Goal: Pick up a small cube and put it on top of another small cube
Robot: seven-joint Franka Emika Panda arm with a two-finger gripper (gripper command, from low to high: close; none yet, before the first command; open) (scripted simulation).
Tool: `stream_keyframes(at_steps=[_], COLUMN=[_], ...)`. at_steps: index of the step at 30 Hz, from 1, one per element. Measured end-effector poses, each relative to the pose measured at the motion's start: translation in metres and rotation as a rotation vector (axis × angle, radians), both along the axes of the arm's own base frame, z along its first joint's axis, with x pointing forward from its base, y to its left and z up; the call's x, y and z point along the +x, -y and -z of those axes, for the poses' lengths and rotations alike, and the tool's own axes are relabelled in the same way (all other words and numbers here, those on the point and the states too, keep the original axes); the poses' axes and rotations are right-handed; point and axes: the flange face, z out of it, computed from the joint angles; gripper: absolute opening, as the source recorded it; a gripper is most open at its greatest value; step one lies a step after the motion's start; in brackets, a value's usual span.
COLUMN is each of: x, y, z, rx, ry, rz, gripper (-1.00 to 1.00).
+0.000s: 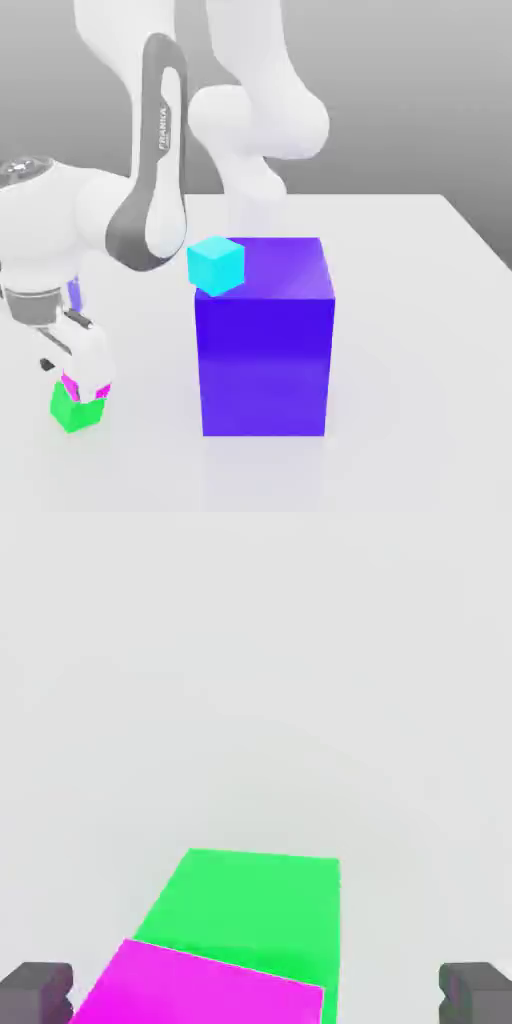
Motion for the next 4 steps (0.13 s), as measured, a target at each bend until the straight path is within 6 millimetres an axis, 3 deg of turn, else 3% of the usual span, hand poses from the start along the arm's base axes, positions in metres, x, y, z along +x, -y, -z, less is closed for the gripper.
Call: stream_keyframes(at_steps=[4], x=[0.0], y=[0.001], z=[-0.041], rx=[0.0], ry=[0.001], rz=[0.002], gripper=[1.0])
